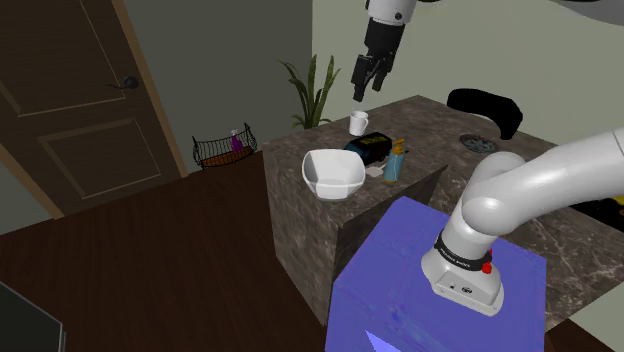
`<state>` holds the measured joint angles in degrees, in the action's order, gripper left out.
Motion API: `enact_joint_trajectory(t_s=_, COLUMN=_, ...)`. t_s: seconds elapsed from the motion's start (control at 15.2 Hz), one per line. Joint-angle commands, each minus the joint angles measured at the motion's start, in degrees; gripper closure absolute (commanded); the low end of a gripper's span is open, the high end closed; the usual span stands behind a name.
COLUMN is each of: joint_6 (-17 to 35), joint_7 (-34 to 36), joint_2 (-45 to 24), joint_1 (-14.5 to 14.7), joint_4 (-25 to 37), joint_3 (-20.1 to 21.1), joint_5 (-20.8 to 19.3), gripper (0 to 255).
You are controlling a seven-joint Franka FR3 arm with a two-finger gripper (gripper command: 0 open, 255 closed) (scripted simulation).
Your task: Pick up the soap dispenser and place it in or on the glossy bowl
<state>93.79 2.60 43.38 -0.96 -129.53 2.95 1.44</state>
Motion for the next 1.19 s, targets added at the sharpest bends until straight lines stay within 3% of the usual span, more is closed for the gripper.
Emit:
enact_joint_trajectory(t_s=0.0, joint_6=0.0, joint_7=0.0, joint_2=0.0, joint_1=0.0, joint_4=0.0, joint_3=0.0, joint_5=0.0, gripper=0)
enact_joint_trajectory(t_s=1.12, joint_6=9.37, joint_7=-15.09, joint_2=-15.93, joint_1=-5.8, joint_4=-10.04, joint_3=-10.92, joint_5=-12.47, gripper=0)
